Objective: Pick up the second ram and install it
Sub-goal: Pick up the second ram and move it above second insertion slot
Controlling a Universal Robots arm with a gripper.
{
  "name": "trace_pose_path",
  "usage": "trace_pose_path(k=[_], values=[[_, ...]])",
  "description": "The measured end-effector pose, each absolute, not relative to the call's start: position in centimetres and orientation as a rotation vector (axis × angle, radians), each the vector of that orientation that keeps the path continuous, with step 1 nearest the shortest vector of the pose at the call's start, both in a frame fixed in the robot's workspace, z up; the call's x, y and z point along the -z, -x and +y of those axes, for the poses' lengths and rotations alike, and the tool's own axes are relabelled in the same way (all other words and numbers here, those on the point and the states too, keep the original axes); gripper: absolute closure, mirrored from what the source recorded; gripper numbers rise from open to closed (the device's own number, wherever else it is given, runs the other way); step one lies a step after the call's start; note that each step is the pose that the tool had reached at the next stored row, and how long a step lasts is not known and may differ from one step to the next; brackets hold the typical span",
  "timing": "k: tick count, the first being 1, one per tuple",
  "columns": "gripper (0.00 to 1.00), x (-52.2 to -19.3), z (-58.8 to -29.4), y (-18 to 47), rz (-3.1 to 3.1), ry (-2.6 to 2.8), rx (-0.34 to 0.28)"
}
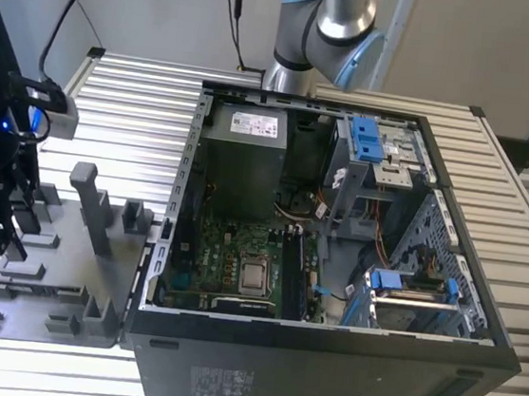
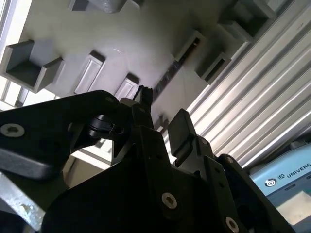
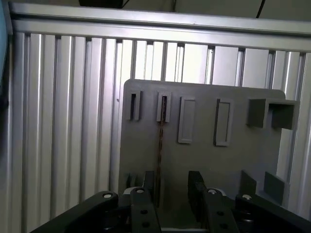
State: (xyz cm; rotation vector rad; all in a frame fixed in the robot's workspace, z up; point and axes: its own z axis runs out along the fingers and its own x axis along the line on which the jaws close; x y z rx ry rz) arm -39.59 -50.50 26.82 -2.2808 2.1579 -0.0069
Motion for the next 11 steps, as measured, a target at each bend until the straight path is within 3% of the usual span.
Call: trace_pose_path(k=[11], values=[[0.58,-24.8,-50.5,39.9,2.157,2.281,0.008]])
